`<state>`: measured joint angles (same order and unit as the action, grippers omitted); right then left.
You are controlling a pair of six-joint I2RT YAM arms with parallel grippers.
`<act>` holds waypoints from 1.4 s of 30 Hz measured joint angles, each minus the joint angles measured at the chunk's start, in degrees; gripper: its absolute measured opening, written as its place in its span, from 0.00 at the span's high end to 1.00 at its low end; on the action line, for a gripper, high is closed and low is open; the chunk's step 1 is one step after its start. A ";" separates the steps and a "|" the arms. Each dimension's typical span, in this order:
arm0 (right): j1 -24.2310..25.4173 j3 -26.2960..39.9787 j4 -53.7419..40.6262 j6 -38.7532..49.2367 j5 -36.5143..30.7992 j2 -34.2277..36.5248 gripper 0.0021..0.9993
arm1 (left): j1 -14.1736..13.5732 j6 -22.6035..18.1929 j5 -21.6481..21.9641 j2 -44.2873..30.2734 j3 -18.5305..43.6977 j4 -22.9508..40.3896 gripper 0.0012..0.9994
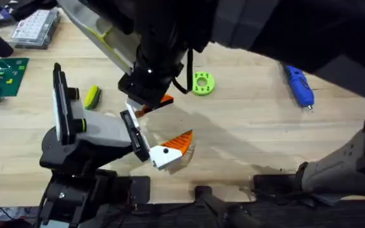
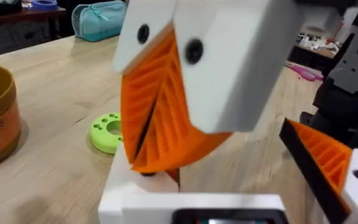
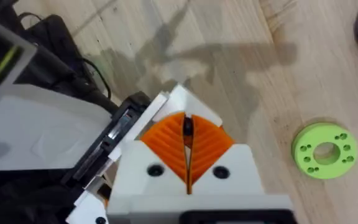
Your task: Pick up the gripper from the table and insert it into the empty holder that is missing its gripper. Then pick up a screw, insert it into the mounting hole, and use the screwdriver to tighten it. Finally, clean up the table by picking up the vegetable and placing it into the bucket.
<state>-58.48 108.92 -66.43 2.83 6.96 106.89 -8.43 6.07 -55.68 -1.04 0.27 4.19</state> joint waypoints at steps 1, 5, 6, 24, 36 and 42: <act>0.00 0.00 0.01 0.00 0.00 0.00 1.00 | 0.00 0.00 0.00 0.00 0.00 0.00 0.01; 0.00 0.00 0.07 0.00 0.00 0.00 1.00 | 0.00 0.00 0.02 0.02 0.00 0.00 0.01; 0.00 0.00 0.07 0.00 0.00 0.00 1.00 | 0.00 0.00 0.02 0.01 0.00 0.00 0.01; 1.33 0.31 0.00 0.20 -2.27 -0.02 0.01 | 0.11 0.16 0.44 0.00 0.00 0.11 0.01; 0.95 0.42 -0.47 0.20 -2.00 -0.97 0.00 | 0.09 0.09 0.37 0.00 0.00 -0.14 0.01; 1.47 0.42 -1.42 0.22 -1.06 -5.56 0.00 | 0.09 0.00 0.33 0.02 0.00 -0.35 0.01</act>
<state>-57.01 109.34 -67.85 3.05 5.90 101.33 -8.34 6.07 -55.35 -1.02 0.27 3.84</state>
